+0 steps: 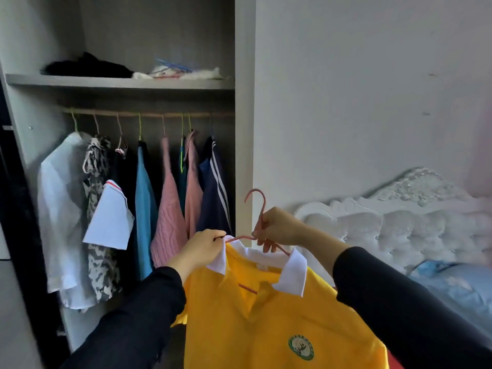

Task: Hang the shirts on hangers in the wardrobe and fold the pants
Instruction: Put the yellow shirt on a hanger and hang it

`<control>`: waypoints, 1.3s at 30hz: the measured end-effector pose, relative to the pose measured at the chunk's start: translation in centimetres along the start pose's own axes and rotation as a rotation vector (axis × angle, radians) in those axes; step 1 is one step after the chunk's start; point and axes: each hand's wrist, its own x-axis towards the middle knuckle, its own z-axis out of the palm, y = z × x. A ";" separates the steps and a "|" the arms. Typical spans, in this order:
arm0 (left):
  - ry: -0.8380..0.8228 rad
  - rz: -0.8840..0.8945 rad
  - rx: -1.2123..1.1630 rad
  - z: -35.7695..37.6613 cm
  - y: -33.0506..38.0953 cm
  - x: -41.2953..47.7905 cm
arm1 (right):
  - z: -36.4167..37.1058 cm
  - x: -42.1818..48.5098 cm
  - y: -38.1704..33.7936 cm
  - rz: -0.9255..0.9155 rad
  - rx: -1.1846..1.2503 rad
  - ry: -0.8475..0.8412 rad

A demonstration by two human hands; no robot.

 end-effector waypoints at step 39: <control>-0.076 0.210 1.172 -12.9 -19.3 23.1 | 5.7 19.3 -7.8 0.426 -0.351 0.575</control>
